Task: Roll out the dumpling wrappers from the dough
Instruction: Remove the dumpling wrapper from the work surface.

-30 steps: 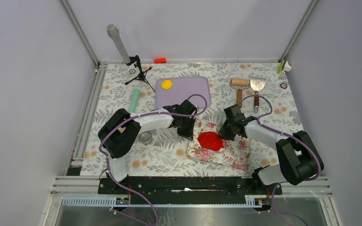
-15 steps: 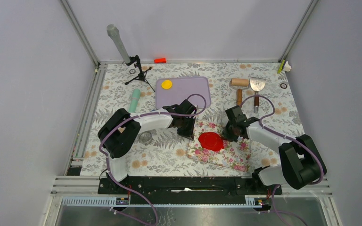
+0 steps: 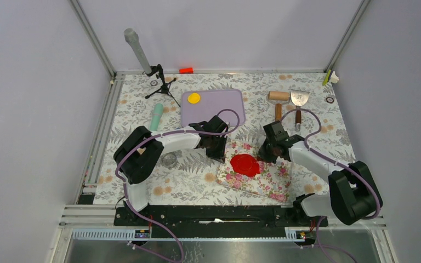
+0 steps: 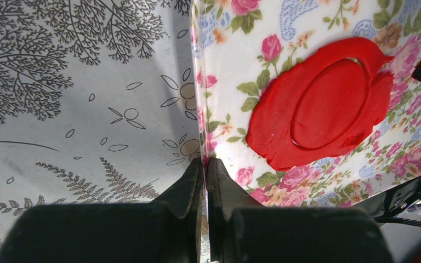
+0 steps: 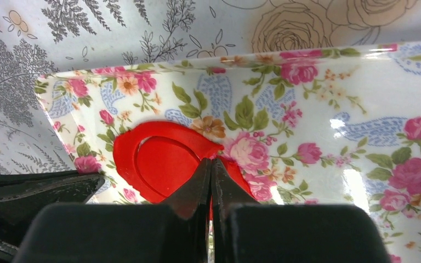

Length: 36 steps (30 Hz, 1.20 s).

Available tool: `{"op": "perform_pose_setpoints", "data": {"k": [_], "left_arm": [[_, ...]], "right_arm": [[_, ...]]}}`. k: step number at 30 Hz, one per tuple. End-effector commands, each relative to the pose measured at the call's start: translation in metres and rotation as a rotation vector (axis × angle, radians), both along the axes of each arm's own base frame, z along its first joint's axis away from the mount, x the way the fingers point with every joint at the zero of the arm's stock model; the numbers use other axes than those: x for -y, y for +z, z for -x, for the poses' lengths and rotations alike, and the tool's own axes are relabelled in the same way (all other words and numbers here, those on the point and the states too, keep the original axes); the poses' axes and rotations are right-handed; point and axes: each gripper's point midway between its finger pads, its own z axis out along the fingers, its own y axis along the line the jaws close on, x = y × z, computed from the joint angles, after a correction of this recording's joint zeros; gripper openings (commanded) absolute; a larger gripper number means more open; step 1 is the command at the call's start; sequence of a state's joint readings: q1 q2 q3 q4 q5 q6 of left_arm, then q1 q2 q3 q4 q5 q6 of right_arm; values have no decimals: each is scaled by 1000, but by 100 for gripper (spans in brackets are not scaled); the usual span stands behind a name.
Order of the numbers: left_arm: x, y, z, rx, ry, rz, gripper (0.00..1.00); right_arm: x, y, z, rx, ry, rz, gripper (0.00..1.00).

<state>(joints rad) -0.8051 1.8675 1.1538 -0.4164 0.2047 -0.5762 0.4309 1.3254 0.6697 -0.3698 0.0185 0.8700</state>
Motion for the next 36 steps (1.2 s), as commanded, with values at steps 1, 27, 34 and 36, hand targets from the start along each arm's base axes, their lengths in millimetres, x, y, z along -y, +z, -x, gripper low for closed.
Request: {"op": "perform_pose_setpoints", "data": {"k": [1, 27, 34, 36], "left_arm": [[-55, -49, 24, -76, -33, -242, 0], [-56, -51, 27, -85, -34, -244, 0], [-54, -52, 27, -91, -39, -240, 0], [-56, -53, 28, -92, -38, -244, 0]], "right_arm": [[0, 1, -18, 26, -39, 16, 0], [-6, -21, 44, -101, -177, -202, 0], [-9, -19, 47, -108, -181, -233, 0], [-11, -14, 44, -94, -182, -243, 0]]}}
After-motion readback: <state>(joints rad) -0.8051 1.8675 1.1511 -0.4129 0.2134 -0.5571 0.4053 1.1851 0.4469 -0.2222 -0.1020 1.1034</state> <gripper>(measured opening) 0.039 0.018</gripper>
